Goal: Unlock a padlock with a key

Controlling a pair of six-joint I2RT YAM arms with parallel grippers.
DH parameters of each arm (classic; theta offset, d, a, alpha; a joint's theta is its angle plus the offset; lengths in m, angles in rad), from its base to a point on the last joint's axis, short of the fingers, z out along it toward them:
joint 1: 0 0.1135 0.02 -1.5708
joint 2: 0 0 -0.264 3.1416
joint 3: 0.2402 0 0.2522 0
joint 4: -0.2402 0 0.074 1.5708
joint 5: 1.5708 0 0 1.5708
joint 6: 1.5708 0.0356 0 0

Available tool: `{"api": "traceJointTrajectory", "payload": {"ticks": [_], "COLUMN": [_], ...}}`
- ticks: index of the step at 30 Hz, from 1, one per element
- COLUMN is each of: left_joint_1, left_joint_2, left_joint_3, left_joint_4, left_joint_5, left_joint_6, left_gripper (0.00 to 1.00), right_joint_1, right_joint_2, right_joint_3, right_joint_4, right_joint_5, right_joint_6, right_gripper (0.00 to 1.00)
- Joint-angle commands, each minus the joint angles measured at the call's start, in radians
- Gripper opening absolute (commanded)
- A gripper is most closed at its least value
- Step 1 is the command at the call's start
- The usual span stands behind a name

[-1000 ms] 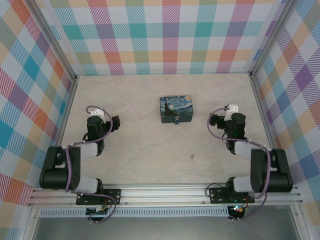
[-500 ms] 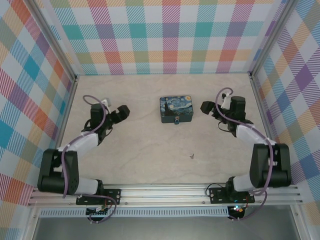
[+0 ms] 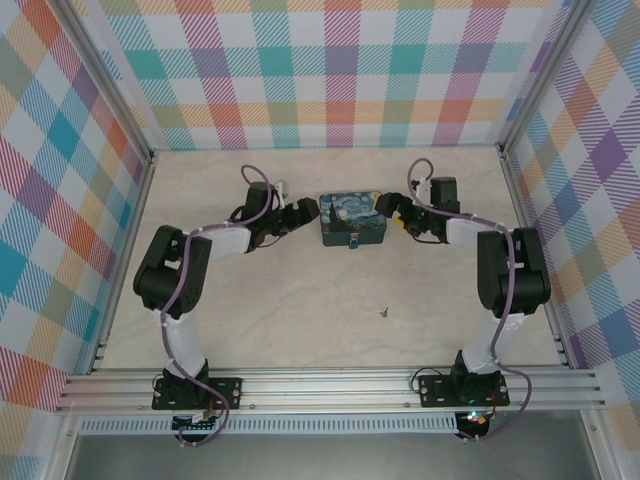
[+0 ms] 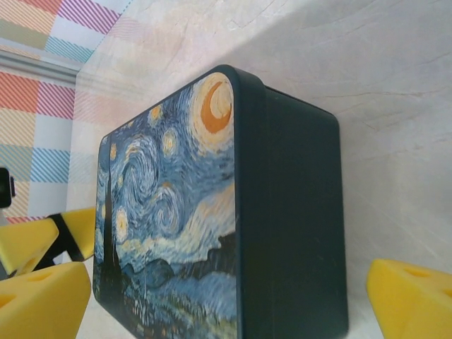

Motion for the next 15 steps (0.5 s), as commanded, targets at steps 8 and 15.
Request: {"api": "traceJointTrajectory", "payload": {"ticks": [8, 15], "left_joint_1": [-0.062, -0.061], "left_joint_2": [0.15, 0.095], "left_joint_3": [0.201, 0.166], "left_joint_4": [-0.012, -0.04], "left_joint_5": [0.07, 0.059], "left_joint_6": [-0.048, -0.014], "left_gripper": [0.86, 0.86], "right_joint_1": [0.063, 0.109], "right_joint_2": [0.058, 0.013], "right_joint_3": [0.083, 0.042], "right_joint_4": [0.007, -0.015], "right_joint_5": [-0.098, -0.108], "right_joint_6": [-0.02, -0.045], "right_gripper": [0.99, 0.98]}}
